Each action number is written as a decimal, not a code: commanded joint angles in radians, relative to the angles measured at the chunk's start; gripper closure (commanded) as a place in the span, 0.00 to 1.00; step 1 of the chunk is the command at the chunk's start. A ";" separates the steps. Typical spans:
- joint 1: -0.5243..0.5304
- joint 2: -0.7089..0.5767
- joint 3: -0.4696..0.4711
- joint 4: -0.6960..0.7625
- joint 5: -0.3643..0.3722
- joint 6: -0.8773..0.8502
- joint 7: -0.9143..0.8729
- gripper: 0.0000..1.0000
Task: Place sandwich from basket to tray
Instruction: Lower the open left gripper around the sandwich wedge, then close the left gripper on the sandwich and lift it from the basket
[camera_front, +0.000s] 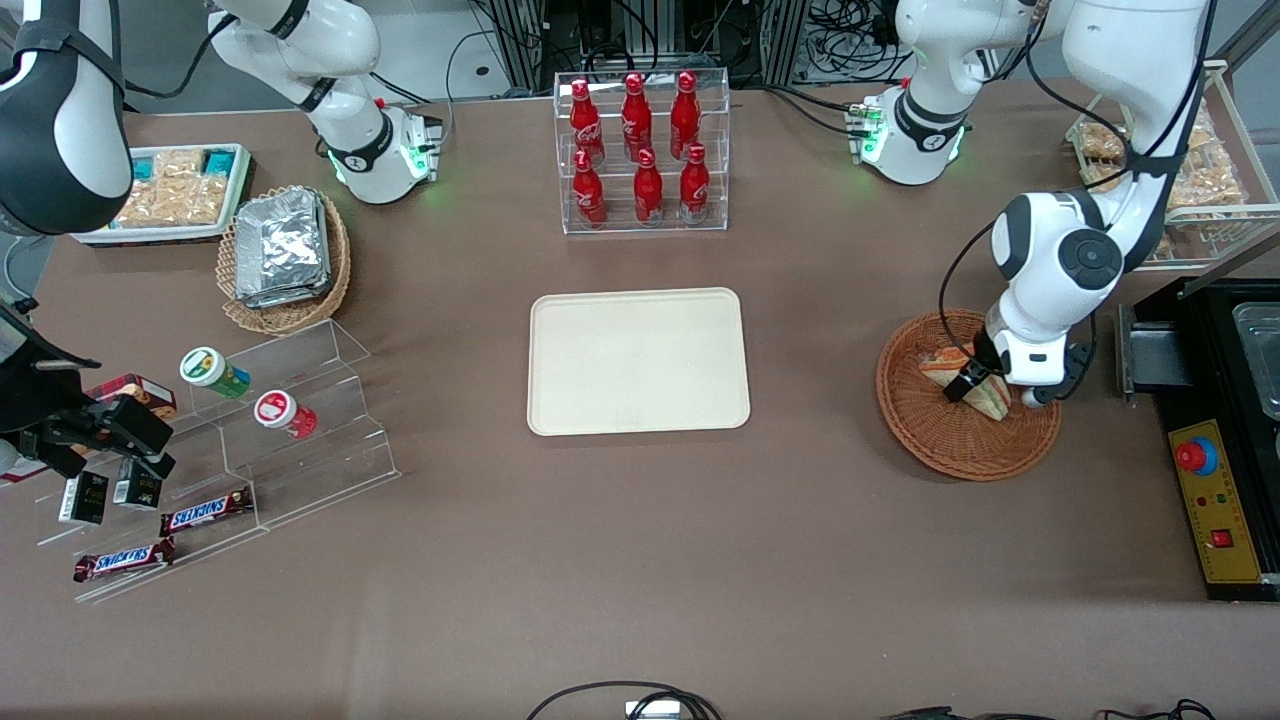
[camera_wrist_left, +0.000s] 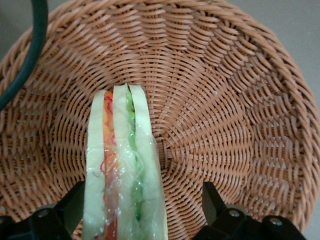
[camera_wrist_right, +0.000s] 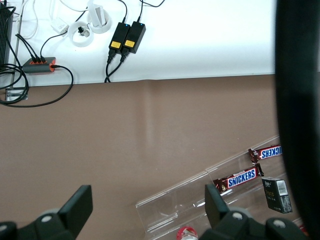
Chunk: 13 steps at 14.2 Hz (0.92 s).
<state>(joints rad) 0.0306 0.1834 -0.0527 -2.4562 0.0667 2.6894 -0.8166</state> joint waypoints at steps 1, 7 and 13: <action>0.003 0.008 -0.003 -0.006 0.007 0.027 -0.029 0.11; 0.003 0.016 -0.003 -0.006 0.007 0.026 -0.026 1.00; 0.009 -0.088 -0.003 0.043 0.005 -0.129 -0.009 1.00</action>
<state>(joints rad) 0.0341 0.1692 -0.0522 -2.4381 0.0667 2.6581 -0.8262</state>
